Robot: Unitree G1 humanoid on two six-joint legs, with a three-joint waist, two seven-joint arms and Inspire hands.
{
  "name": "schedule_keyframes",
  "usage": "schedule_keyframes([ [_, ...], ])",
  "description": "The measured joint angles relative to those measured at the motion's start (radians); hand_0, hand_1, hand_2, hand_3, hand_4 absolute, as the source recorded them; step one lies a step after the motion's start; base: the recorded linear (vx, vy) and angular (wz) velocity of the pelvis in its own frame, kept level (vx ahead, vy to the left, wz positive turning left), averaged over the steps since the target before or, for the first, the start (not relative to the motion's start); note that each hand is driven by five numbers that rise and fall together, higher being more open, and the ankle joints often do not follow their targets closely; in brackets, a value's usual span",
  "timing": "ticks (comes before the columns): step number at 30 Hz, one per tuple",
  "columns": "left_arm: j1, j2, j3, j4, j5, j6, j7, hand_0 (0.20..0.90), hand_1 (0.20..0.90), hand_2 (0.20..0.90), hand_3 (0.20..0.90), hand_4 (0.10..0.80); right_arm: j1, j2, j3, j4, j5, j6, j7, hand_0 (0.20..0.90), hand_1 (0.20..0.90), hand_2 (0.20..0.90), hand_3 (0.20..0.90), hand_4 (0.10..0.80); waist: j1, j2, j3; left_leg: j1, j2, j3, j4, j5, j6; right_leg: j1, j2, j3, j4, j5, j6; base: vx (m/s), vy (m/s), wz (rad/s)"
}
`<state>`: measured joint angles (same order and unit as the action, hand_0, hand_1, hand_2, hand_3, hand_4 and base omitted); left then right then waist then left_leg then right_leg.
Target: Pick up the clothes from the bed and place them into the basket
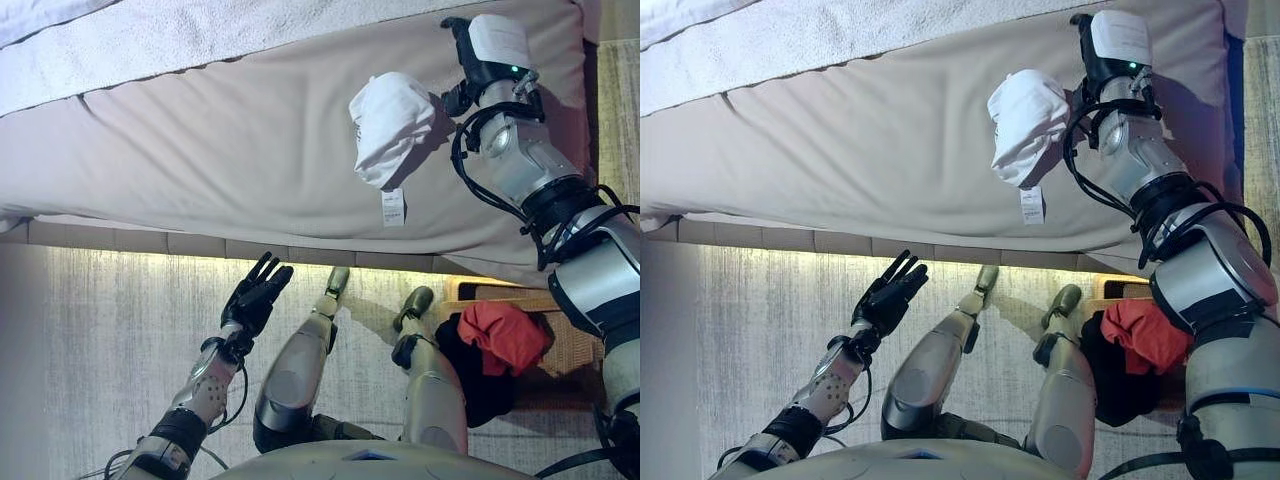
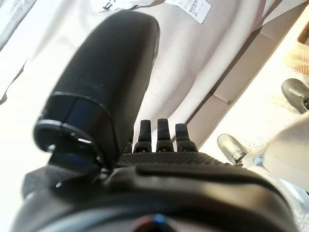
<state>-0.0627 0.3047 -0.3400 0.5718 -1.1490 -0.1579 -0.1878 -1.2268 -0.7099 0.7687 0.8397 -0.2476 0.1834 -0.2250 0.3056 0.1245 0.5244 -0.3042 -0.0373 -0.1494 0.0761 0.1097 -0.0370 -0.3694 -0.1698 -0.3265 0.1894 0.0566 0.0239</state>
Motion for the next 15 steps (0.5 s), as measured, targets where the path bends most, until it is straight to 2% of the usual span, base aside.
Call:
schedule_keyframes([
  [10,0.012,0.006,0.003,-0.015,0.000,0.003,-0.004,0.900,0.900,0.900,0.900,0.800,-0.004,0.013,-0.006,0.067,0.070,0.015,0.191,0.900,0.900,0.900,0.900,0.800,0.032,0.000,0.000,-0.064,-0.010,-0.051,0.002,0.014,-0.017,-0.076,-0.033,-0.043,0.099,-0.055,-0.005,0.026,-0.008,0.18],
  [15,0.034,0.008,0.002,-0.089,0.000,0.003,-0.005,0.900,0.900,0.900,0.900,0.800,-0.071,0.025,-0.009,0.144,0.072,0.020,0.218,0.900,0.900,0.900,0.900,0.800,0.046,0.000,0.000,-0.127,-0.015,-0.057,0.007,0.027,-0.024,-0.153,-0.045,-0.044,0.142,-0.064,-0.009,-0.015,-0.015,0.05],
])
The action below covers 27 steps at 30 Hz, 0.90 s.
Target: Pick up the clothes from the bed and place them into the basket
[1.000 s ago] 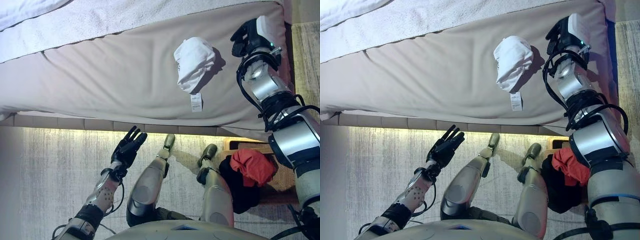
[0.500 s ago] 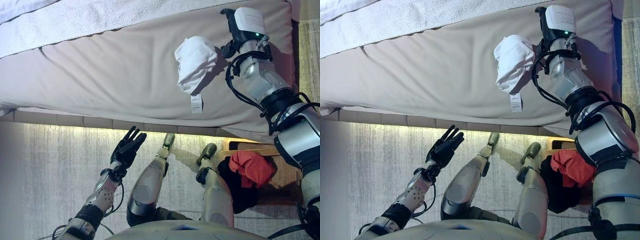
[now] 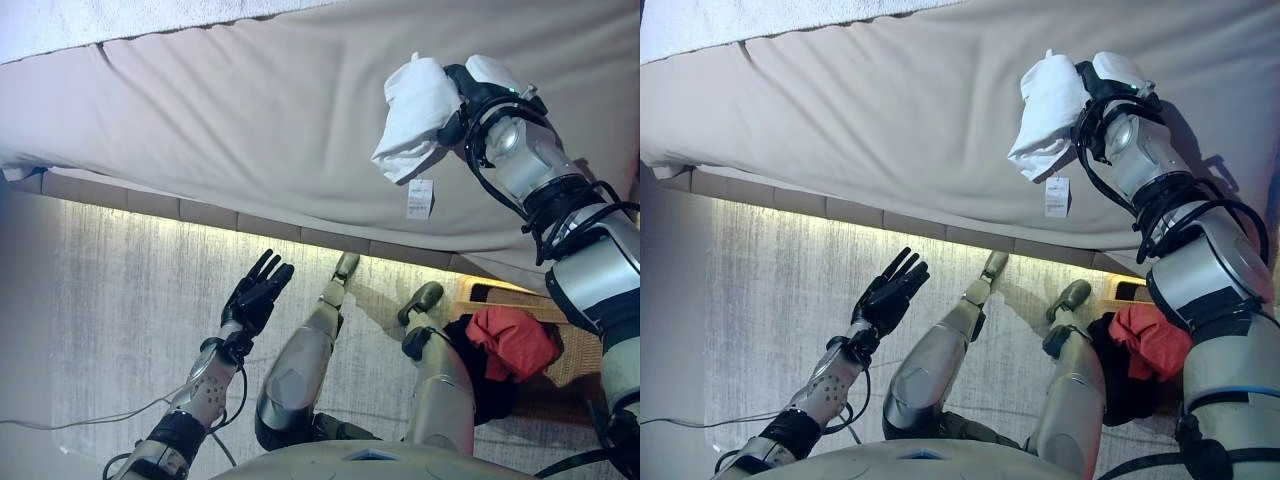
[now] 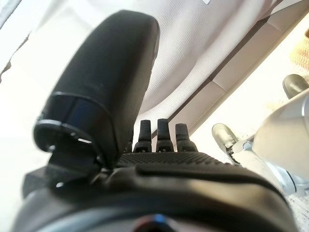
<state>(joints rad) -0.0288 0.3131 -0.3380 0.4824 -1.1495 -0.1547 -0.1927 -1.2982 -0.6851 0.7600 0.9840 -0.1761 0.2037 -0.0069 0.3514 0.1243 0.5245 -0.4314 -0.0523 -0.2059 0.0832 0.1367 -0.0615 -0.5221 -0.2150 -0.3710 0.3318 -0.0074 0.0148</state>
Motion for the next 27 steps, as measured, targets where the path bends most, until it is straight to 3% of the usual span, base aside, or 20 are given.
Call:
schedule_keyframes([
  [8,0.012,0.006,0.000,-0.036,-0.008,-0.003,-0.002,0.900,0.900,0.900,0.900,0.800,-0.052,-0.013,-0.030,0.035,0.059,0.006,0.003,0.900,0.900,0.900,0.900,0.800,0.009,0.000,0.000,-0.070,0.002,-0.038,0.001,0.020,-0.011,-0.065,-0.001,-0.024,0.022,-0.007,-0.011,-0.018,-0.015,0.10],
  [10,0.016,0.011,0.000,-0.036,-0.009,-0.003,-0.002,0.900,0.900,0.900,0.900,0.800,-0.052,-0.012,-0.037,0.035,0.068,0.003,0.002,0.300,0.300,0.300,0.200,0.100,0.009,0.000,0.000,-0.070,0.002,-0.038,0.002,0.020,-0.011,-0.066,-0.002,-0.024,0.024,-0.007,-0.010,0.000,0.000,0.00],
  [19,0.016,0.013,0.002,-0.036,-0.009,-0.002,-0.010,0.900,0.900,0.900,0.900,0.800,-0.037,0.000,-0.049,0.031,0.089,-0.045,-0.031,0.300,0.300,0.300,0.200,0.100,0.011,0.000,0.000,-0.051,0.004,-0.021,0.017,0.020,-0.010,-0.048,-0.007,-0.017,0.033,-0.011,-0.017,0.000,0.008,-0.02],
  [24,0.011,0.014,0.009,-0.024,-0.008,0.005,-0.008,0.900,0.900,0.900,0.900,0.800,0.058,0.011,-0.049,0.015,0.127,-0.075,-0.025,0.300,0.300,0.300,0.200,0.100,0.007,-0.002,0.001,0.071,0.010,0.008,0.014,0.000,0.007,0.081,0.013,0.008,-0.028,-0.005,-0.020,0.028,0.022,-0.17],
  [27,0.008,0.017,0.029,-0.016,-0.008,0.007,0.009,0.900,0.900,0.900,0.900,0.800,0.092,0.010,-0.052,-0.009,0.155,-0.100,-0.027,0.300,0.300,0.300,0.200,0.100,-0.016,-0.003,0.002,0.150,0.017,0.036,0.012,-0.020,0.017,0.171,0.032,0.031,-0.086,0.010,-0.001,0.014,0.000,-0.28],
])
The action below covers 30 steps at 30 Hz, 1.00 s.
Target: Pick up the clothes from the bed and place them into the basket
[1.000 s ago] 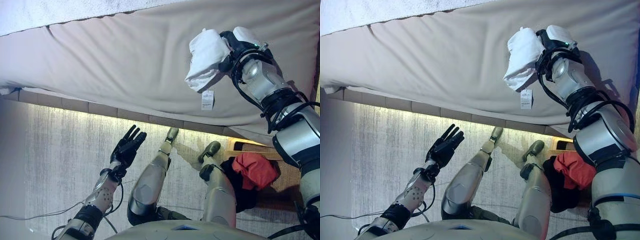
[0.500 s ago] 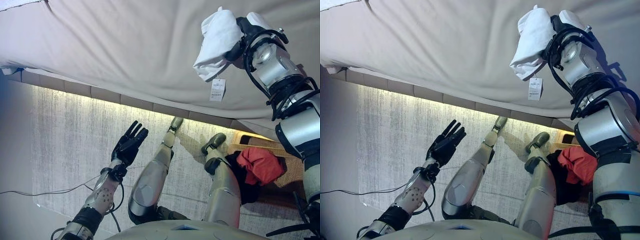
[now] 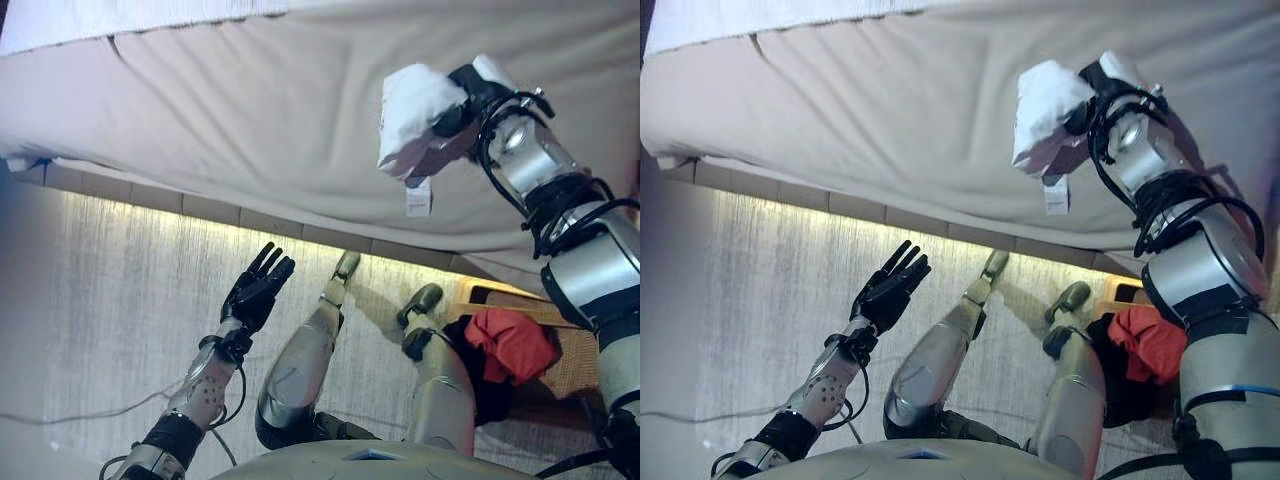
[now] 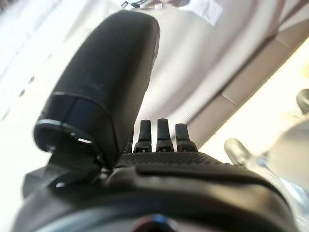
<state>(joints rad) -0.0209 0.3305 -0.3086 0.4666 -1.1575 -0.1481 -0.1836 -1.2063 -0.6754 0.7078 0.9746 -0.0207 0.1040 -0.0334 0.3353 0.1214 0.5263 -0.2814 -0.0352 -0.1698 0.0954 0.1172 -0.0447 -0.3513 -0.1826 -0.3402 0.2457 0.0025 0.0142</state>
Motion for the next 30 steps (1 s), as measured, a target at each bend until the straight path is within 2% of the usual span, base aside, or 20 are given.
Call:
schedule_keyframes([
  [6,-0.031,0.009,0.004,0.037,0.016,0.002,0.008,0.900,0.900,0.900,0.900,0.800,0.040,-0.056,-0.068,-0.079,0.002,-0.045,-0.026,0.300,0.300,0.300,0.200,0.100,-0.072,-0.003,0.000,0.084,0.001,0.054,0.005,-0.031,0.016,0.103,0.024,0.036,-0.091,0.046,0.011,0.026,0.015,-0.27],
  [10,-0.030,0.009,0.026,0.070,0.021,0.013,0.024,0.900,0.900,0.900,0.900,0.800,0.167,-0.089,-0.139,-0.193,0.001,-0.067,-0.032,0.300,0.300,0.300,0.200,0.100,-0.117,-0.025,-0.001,0.168,-0.001,0.119,0.006,-0.063,0.039,0.178,0.036,0.104,-0.140,0.073,0.017,0.045,0.045,-0.48],
  [14,-0.029,0.010,0.077,0.107,0.021,0.014,0.039,0.900,0.900,0.900,0.900,0.800,0.322,-0.117,-0.201,-0.306,-0.001,-0.082,-0.029,0.300,0.300,0.300,0.200,0.100,-0.193,-0.086,-0.024,0.221,-0.002,0.174,0.003,-0.095,0.049,0.218,0.047,0.161,-0.188,0.098,0.023,0.069,0.037,-0.47],
  [16,-0.036,0.008,0.102,0.118,0.021,0.015,0.051,0.900,0.900,0.900,0.900,0.800,0.457,-0.137,-0.291,-0.384,-0.004,-0.085,-0.019,0.300,0.300,0.300,0.200,0.100,-0.223,-0.122,-0.041,0.252,-0.001,0.220,-0.014,-0.104,0.053,0.225,0.057,0.200,-0.197,0.115,0.019,0.124,0.020,-0.56],
  [18,-0.034,-0.008,0.135,0.149,0.021,0.016,0.070,0.900,0.900,0.900,0.900,0.800,0.575,-0.137,-0.363,-0.438,-0.010,-0.092,-0.005,0.300,0.300,0.300,0.200,0.100,-0.257,-0.146,-0.062,0.301,0.000,0.253,-0.047,-0.106,0.056,0.247,0.062,0.231,-0.210,0.121,0.028,0.083,0.009,-0.60],
  [22,-0.040,-0.014,0.203,0.236,0.022,0.017,0.098,0.900,0.900,0.900,0.900,0.800,0.775,-0.142,-0.468,-0.483,-0.013,-0.105,0.022,0.300,0.300,0.300,0.200,0.100,-0.344,-0.198,-0.137,0.346,0.013,0.336,-0.073,-0.130,0.066,0.252,0.085,0.311,-0.238,0.140,0.039,-0.001,0.009,-0.65],
  [23,-0.048,-0.014,0.213,0.256,0.024,0.017,0.102,0.900,0.900,0.900,0.900,0.800,0.816,-0.156,-0.477,-0.484,-0.013,-0.106,0.027,0.300,0.300,0.300,0.200,0.100,-0.382,-0.210,-0.162,0.350,0.014,0.357,-0.072,-0.139,0.068,0.250,0.092,0.331,-0.248,0.147,0.042,-0.038,0.007,-0.63],
  [28,-0.054,-0.031,0.219,0.267,0.055,0.014,0.108,0.900,0.900,0.900,0.900,0.800,0.937,-0.183,-0.550,-0.478,-0.012,-0.114,0.040,0.300,0.300,0.300,0.200,0.100,-0.457,-0.215,-0.197,0.379,0.019,0.431,-0.079,-0.158,0.072,0.251,0.108,0.401,-0.267,0.160,0.054,-0.028,0.009,-0.48],
  [30,-0.058,-0.051,0.217,0.268,0.061,0.014,0.108,0.900,0.900,0.900,0.900,0.800,0.991,-0.181,-0.573,-0.474,-0.011,-0.116,0.040,0.300,0.300,0.300,0.200,0.100,-0.484,-0.209,-0.220,0.381,0.017,0.458,-0.091,-0.158,0.071,0.253,0.109,0.413,-0.307,0.148,0.060,0.009,-0.012,-0.44],
])
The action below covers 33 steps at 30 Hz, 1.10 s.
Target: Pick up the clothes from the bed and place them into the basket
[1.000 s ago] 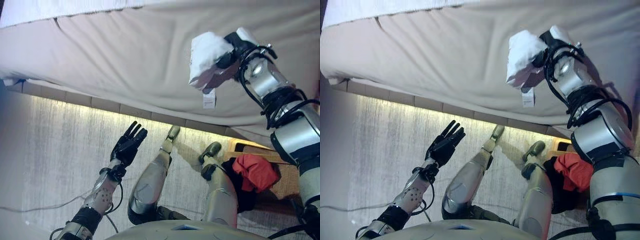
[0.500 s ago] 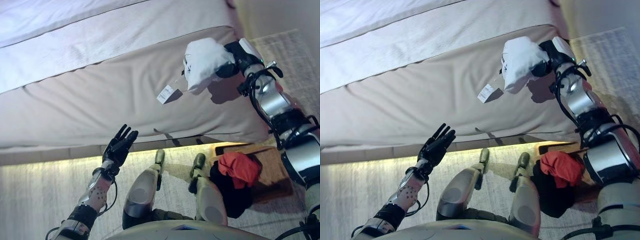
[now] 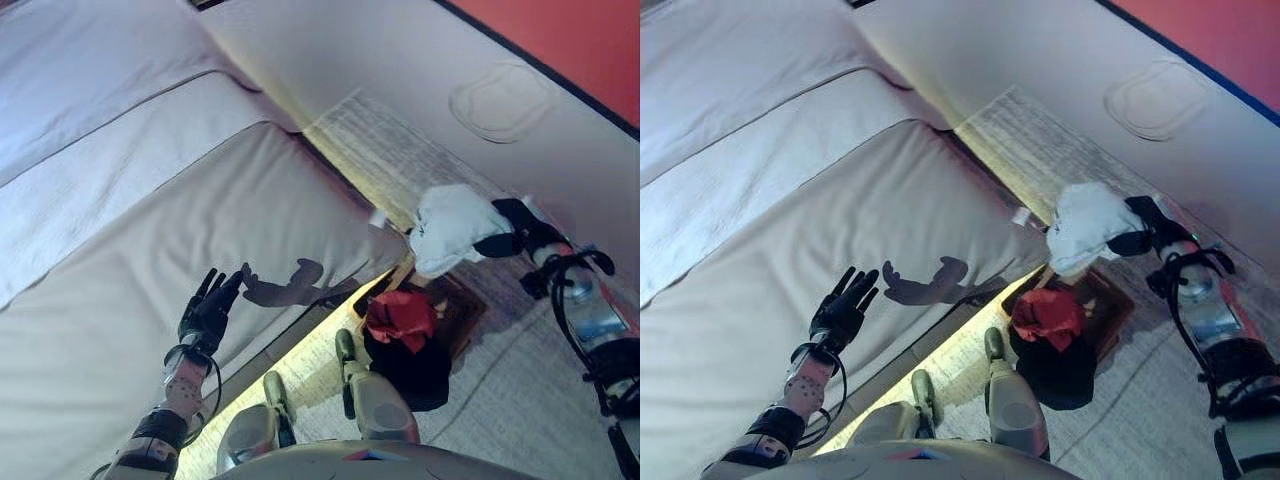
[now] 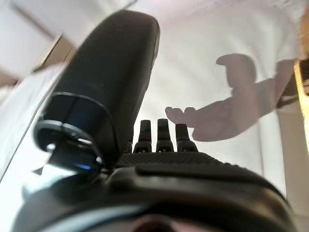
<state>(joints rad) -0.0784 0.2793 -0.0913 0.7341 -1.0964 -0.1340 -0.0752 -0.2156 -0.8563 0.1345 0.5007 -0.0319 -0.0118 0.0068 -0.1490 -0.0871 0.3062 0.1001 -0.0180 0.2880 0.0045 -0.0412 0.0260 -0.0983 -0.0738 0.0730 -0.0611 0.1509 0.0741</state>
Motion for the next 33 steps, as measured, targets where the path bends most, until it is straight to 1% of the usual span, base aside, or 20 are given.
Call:
schedule_keyframes([
  [2,0.005,-0.021,0.000,0.000,0.003,0.002,0.000,0.900,0.900,0.900,0.900,0.800,0.035,0.002,-0.005,0.015,0.000,0.000,0.002,0.300,0.300,0.300,0.200,0.100,-0.016,0.011,-0.010,0.010,0.001,0.014,-0.015,0.004,-0.005,0.002,0.002,0.000,-0.011,0.000,0.000,0.025,-0.027,-0.25],
  [4,0.015,-0.051,-0.001,0.006,0.026,0.013,-0.006,0.900,0.900,0.900,0.900,0.800,0.097,0.005,-0.006,0.045,0.000,0.000,0.012,0.300,0.300,0.300,0.200,0.100,-0.031,0.035,-0.023,0.026,0.003,0.017,-0.033,0.005,-0.007,0.006,0.012,0.007,-0.011,0.007,0.001,0.035,-0.038,-0.13],
  [6,0.025,-0.053,-0.010,0.010,0.038,0.027,-0.008,0.900,0.900,0.900,0.900,0.800,0.118,0.023,-0.006,0.077,0.000,0.002,0.022,0.300,0.300,0.300,0.200,0.100,-0.034,0.046,-0.030,0.047,0.002,0.019,-0.053,0.009,-0.012,0.022,0.020,0.011,-0.023,0.013,-0.004,0.059,-0.036,-0.10],
  [8,0.024,-0.053,-0.018,0.037,0.040,0.041,-0.009,0.900,0.900,0.900,0.900,0.800,0.121,0.053,-0.006,0.123,-0.001,0.001,0.024,0.300,0.300,0.300,0.200,0.100,-0.033,0.056,-0.053,0.052,0.007,0.021,-0.072,0.012,-0.014,0.019,0.027,0.017,-0.029,0.014,-0.004,0.051,-0.034,-0.10],
  [9,0.024,-0.054,-0.024,0.048,0.047,0.046,-0.009,0.900,0.900,0.900,0.900,0.800,0.121,0.068,-0.006,0.147,-0.001,0.001,0.025,0.300,0.300,0.300,0.200,0.100,-0.030,0.062,-0.063,0.058,0.013,0.023,-0.085,0.017,-0.021,0.018,0.033,0.021,-0.029,0.014,-0.004,0.063,-0.058,-0.13],
  [12,0.026,-0.054,-0.029,0.066,0.065,0.052,-0.010,0.900,0.900,0.900,0.900,0.800,0.107,0.122,-0.005,0.215,-0.001,0.003,0.024,0.300,0.300,0.300,0.200,0.100,-0.019,0.065,-0.076,0.066,0.018,0.029,-0.096,0.020,-0.024,0.018,0.037,0.024,-0.030,0.011,-0.008,0.043,-0.054,-0.07],
  [16,0.024,-0.054,-0.031,0.066,0.078,0.069,-0.021,0.900,0.900,0.900,0.900,0.800,0.070,0.146,0.001,0.263,-0.001,0.009,0.025,0.300,0.300,0.300,0.200,0.100,-0.010,0.068,-0.078,0.063,0.018,0.029,-0.093,0.020,-0.025,0.015,0.039,0.024,-0.030,0.013,-0.004,0.010,-0.039,0.00],
  [17,0.024,-0.054,-0.031,0.067,0.078,0.073,-0.022,0.900,0.900,0.900,0.900,0.800,0.049,0.152,0.001,0.287,-0.001,0.014,0.023,0.389,0.389,0.389,0.304,0.204,-0.007,0.067,-0.080,0.063,0.017,0.029,-0.093,0.020,-0.025,0.015,0.038,0.024,-0.030,0.013,-0.004,0.022,-0.041,0.01],
  [19,0.024,-0.053,-0.031,0.073,0.078,0.075,-0.031,0.900,0.900,0.900,0.900,0.800,0.036,0.154,0.001,0.291,-0.001,0.029,0.017,0.756,0.756,0.756,0.733,0.633,0.003,0.070,-0.083,0.063,0.016,0.029,-0.093,0.021,-0.026,0.016,0.036,0.024,-0.030,0.013,-0.004,0.022,-0.033,0.02],
  [20,0.024,-0.053,-0.031,0.074,0.078,0.079,-0.035,0.900,0.900,0.900,0.900,0.800,0.031,0.155,0.001,0.292,-0.001,0.037,0.011,0.900,0.900,0.900,0.900,0.800,0.011,0.072,-0.085,0.062,0.016,0.025,-0.093,0.021,-0.026,0.017,0.035,0.022,-0.030,0.014,-0.004,0.017,-0.031,0.06],
  [27,0.026,-0.043,-0.031,0.085,0.078,0.088,-0.052,0.900,0.900,0.900,0.900,0.800,-0.013,0.173,0.001,0.333,-0.002,0.060,-0.031,0.900,0.900,0.900,0.900,0.800,0.033,0.079,-0.089,0.062,0.015,0.012,-0.093,0.022,-0.027,0.021,0.034,0.014,-0.030,0.020,-0.013,-0.002,-0.014,0.05],
  [33,0.030,-0.039,-0.031,0.105,0.078,0.089,-0.077,0.900,0.900,0.900,0.900,0.800,-0.022,0.173,0.001,0.344,-0.009,0.083,-0.049,0.900,0.900,0.900,0.900,0.800,0.031,0.103,-0.103,0.062,0.015,0.000,-0.093,0.022,-0.027,0.027,0.031,0.002,-0.030,0.020,-0.012,0.004,-0.004,0.06],
])
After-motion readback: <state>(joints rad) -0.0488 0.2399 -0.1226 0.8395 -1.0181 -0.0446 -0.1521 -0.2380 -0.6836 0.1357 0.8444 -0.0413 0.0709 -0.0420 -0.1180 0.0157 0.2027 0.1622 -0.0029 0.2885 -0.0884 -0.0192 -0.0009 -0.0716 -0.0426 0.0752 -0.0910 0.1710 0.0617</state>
